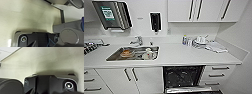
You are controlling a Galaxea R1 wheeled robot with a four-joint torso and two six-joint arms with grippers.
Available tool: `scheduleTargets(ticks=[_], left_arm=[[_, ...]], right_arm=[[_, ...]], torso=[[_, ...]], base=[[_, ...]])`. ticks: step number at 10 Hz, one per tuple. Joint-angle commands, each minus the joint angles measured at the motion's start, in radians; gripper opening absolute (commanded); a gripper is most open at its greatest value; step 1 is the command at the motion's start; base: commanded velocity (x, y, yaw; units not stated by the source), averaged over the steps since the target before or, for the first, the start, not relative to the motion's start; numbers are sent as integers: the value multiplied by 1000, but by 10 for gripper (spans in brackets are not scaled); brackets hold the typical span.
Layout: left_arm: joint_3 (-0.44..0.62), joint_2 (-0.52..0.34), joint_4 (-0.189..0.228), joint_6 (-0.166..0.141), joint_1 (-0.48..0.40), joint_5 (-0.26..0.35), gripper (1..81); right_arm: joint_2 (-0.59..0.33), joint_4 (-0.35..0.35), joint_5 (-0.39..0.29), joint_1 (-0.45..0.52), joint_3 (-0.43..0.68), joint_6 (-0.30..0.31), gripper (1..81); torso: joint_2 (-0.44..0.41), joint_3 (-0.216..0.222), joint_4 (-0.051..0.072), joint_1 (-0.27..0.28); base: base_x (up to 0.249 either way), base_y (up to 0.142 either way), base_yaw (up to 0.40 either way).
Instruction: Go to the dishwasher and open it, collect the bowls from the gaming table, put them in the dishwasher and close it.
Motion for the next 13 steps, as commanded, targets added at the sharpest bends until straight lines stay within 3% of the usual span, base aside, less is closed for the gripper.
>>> scheduleTargets(ticks=[1, 4, 5, 6, 7, 8, 13], left_arm=[[-65, -21, 9, 5, -23, 78, 811], [-174, 57, 9, 8, 22, 76, 811], [-193, 84, 9, 9, 34, 78, 811], [-204, 108, 11, 11, 42, 79, 811], [-210, 126, 24, 12, 48, 79, 811], [-225, 148, 32, 11, 55, 79, 811], [-384, 291, 37, 11, 92, 79, 811]], right_arm=[[-30, -42, -19, -29, -6, -39, 811], [30, -44, 7, -132, -123, -38, 811], [50, -53, 48, -157, -158, -42, 811], [70, -87, 122, -177, -204, -58, 811], [88, -93, 184, -181, -239, -62, 811], [96, -94, 202, -181, -252, -61, 811], [171, -87, 200, -165, -397, -56, 811]], torso=[[98, 0, 0, -63], [204, 0, 0, -132], [241, 0, 0, -156], [278, 100, 0, -180], [311, 104, 0, -198], [335, 119, 0, -213], [497, 285, 0, -320]], base=[[0, 0, 0], [0, 0, 0], [0, 0, 0], [0, 0, 0], [0, 0, 0], [0, 0, 0], [0, 0, 0]])
